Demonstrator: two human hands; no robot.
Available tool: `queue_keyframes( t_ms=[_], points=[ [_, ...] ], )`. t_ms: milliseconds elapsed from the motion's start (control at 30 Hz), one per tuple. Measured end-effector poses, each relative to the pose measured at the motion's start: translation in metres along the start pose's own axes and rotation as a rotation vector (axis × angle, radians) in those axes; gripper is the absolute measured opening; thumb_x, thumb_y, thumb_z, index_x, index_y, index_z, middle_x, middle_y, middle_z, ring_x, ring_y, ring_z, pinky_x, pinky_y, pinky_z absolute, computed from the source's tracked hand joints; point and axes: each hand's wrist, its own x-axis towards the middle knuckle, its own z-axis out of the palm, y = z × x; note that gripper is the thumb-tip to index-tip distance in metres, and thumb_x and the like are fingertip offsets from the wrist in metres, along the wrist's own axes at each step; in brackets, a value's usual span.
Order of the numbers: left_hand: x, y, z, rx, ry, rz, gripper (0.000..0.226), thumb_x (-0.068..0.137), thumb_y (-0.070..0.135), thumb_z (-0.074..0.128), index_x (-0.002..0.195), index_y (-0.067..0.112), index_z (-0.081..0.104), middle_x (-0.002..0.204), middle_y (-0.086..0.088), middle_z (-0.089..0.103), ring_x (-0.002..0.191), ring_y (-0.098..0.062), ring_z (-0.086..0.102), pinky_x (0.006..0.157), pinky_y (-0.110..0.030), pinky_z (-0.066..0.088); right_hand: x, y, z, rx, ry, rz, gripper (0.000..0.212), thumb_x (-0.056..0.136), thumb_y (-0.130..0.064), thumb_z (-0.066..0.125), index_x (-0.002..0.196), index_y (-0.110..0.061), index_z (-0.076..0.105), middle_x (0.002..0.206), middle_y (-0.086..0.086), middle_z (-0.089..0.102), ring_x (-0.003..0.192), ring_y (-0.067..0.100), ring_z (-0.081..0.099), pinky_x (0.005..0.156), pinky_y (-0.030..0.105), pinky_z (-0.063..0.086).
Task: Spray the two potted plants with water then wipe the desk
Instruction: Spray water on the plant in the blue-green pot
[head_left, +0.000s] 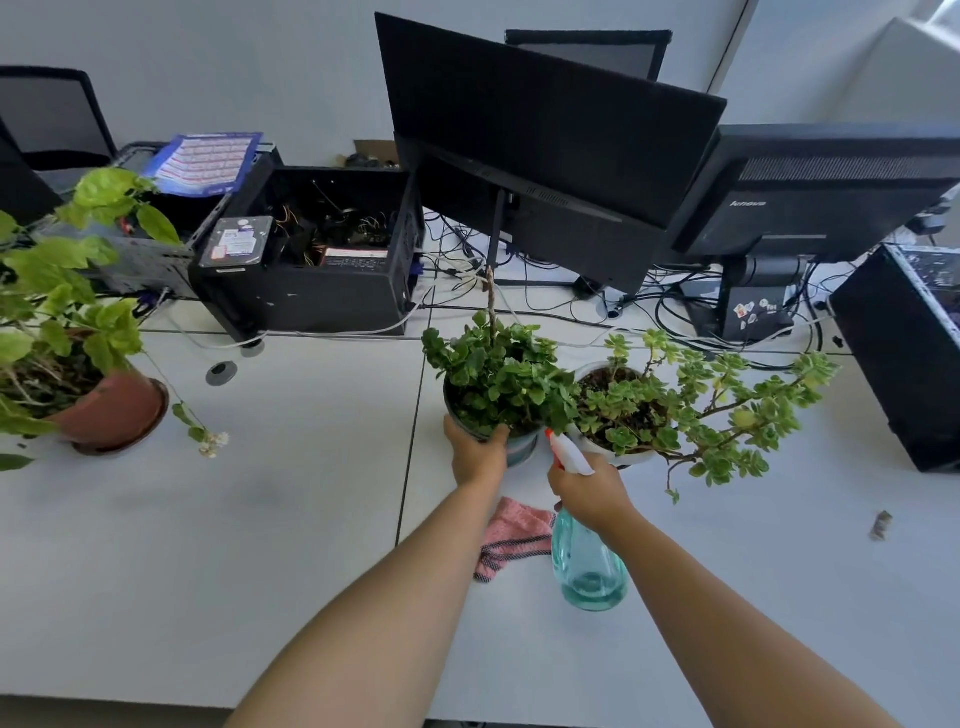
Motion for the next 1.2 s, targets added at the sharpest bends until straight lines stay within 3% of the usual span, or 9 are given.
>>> queue_keyframes(
  t_ms=[267,333,400,567,767,867,933,1067,1200],
  points=[
    [0.008,0.018,-0.010,-0.002,-0.117,-0.038,0.082,0.089,0.003,0.042,0.154,0.037,0.005,0.136,-0.010,0.054,0.090,-0.031,0.068,0.082,-0.038,0.057,-0.001,-0.001,-0.007,0.021,0.005,-0.017,0.015,0.089,-0.019,0.055,0.094,-0.008,0.063,0.080,0.009,0.064,0.078,0.033,0.071,0.079,0.051,0.060],
    [0.015,0.024,-0.019,0.077,-0.108,-0.030,0.085,0.092,0.005,0.045,0.156,0.036,0.000,0.146,-0.009,0.048,0.109,-0.035,0.062,0.088,-0.038,0.052,-0.001,-0.001,-0.010,0.030,-0.011,-0.020,0.014,0.091,-0.022,0.055,0.099,-0.013,0.063,0.082,0.009,0.065,0.077,0.031,0.071,0.078,0.048,0.059],
    [0.012,0.023,-0.020,0.099,-0.030,-0.008,0.082,0.094,0.011,0.055,0.156,0.029,0.006,0.152,-0.012,0.041,0.128,-0.038,0.052,0.102,-0.044,0.047,-0.001,-0.001,-0.012,0.048,-0.032,-0.015,0.016,0.090,-0.019,0.056,0.102,-0.012,0.064,0.084,0.009,0.065,0.073,0.028,0.068,0.076,0.046,0.059],
    [-0.002,0.007,-0.005,-0.047,-0.059,-0.017,0.084,0.053,0.044,0.059,0.133,0.041,0.033,0.125,-0.010,0.061,0.110,-0.041,0.063,0.092,-0.057,0.054,-0.003,-0.009,-0.013,0.030,-0.038,-0.029,0.017,0.091,-0.022,0.056,0.103,-0.013,0.064,0.085,0.009,0.064,0.078,0.030,0.071,0.073,0.043,0.059],
    [0.015,0.027,-0.030,-0.231,-0.046,-0.084,0.036,0.090,0.022,0.058,0.125,0.022,0.051,0.117,-0.007,0.063,0.107,-0.030,0.060,0.101,-0.049,0.049,-0.006,-0.023,-0.026,-0.009,-0.050,-0.031,0.014,0.092,-0.017,0.057,0.080,-0.018,0.053,0.082,0.009,0.059,0.079,0.031,0.068,0.071,0.041,0.053],
    [0.018,0.003,-0.029,-0.020,0.060,-0.012,0.043,0.072,0.018,0.058,0.113,0.030,0.053,0.110,-0.011,0.068,0.100,-0.036,0.067,0.089,-0.053,0.057,-0.004,-0.026,-0.028,-0.021,-0.061,-0.037,0.004,0.090,-0.016,0.058,0.089,-0.012,0.056,0.083,0.008,0.059,0.073,0.029,0.066,0.066,0.040,0.055],
    [0.012,-0.005,-0.020,-0.111,0.006,0.010,0.059,0.074,0.012,0.056,0.129,0.029,0.046,0.107,-0.013,0.068,0.088,-0.033,0.068,0.077,-0.049,0.061,-0.002,-0.028,-0.028,-0.041,-0.083,-0.037,0.015,0.089,-0.017,0.057,0.101,-0.010,0.061,0.084,0.008,0.061,0.069,0.026,0.067,0.071,0.043,0.058],
    [-0.002,0.011,-0.012,-0.224,0.021,-0.039,0.026,0.091,0.011,0.045,0.114,0.016,0.056,0.098,-0.014,0.067,0.066,-0.024,0.060,0.057,-0.030,0.052,0.000,-0.035,-0.026,-0.108,-0.136,-0.069,0.045,0.084,-0.021,0.052,0.128,-0.029,0.060,0.090,0.003,0.060,0.078,0.027,0.070,0.081,0.048,0.060],
    [0.018,0.016,-0.026,-0.152,-0.001,-0.058,0.027,0.095,0.007,0.037,0.104,0.017,0.060,0.090,-0.012,0.063,0.060,-0.019,0.050,0.061,-0.031,0.044,0.000,-0.042,-0.023,-0.075,-0.112,-0.051,0.037,0.084,-0.022,0.054,0.121,-0.024,0.059,0.093,0.006,0.061,0.082,0.027,0.068,0.084,0.051,0.059]
  ],
)
